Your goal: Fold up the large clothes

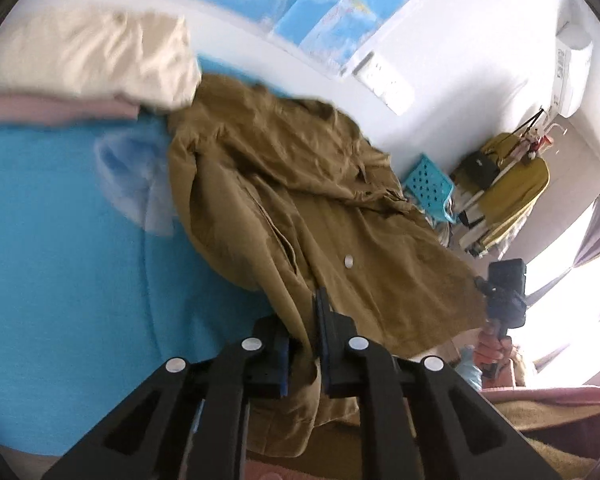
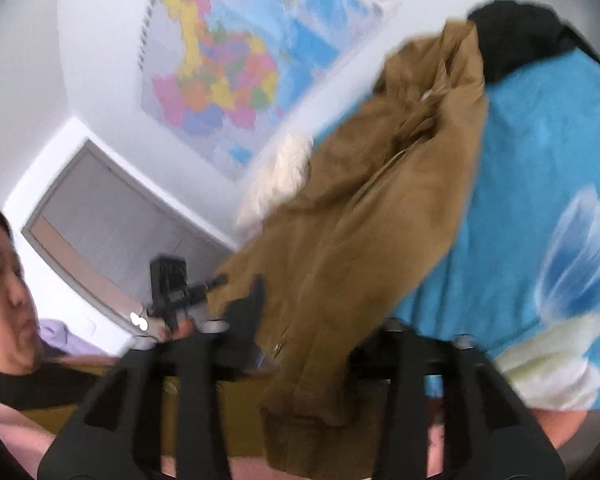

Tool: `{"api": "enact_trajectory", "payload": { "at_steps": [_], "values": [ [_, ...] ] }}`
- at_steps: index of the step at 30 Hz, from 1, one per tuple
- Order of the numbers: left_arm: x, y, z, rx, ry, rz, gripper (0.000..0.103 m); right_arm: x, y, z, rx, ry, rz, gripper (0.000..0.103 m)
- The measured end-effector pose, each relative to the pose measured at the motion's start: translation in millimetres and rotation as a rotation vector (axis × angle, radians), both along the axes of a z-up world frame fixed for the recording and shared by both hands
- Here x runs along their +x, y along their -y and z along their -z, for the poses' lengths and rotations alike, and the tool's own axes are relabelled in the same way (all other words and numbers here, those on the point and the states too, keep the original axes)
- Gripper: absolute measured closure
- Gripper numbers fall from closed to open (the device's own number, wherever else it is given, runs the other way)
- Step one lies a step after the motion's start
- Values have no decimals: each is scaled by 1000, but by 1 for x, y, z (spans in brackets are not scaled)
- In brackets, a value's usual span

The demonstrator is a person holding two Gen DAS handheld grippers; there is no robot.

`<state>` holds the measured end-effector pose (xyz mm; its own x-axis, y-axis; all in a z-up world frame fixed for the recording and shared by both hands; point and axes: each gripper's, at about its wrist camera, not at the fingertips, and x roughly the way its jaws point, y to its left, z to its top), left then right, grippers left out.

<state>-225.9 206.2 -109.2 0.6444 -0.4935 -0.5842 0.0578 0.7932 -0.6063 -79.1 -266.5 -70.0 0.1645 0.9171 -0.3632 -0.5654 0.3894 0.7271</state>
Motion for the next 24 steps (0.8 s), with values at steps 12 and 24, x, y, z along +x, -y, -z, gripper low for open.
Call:
{"api": "enact_trajectory", "payload": {
  "at_steps": [12, 24],
  "values": [
    [-4, -1, 43, -36, -103, 31, 88, -3, 2, 27, 12, -75, 26, 90],
    [-35, -14, -47, 13, 139, -61, 94, -42, 16, -68, 195, 173, 80, 93]
  ]
}}
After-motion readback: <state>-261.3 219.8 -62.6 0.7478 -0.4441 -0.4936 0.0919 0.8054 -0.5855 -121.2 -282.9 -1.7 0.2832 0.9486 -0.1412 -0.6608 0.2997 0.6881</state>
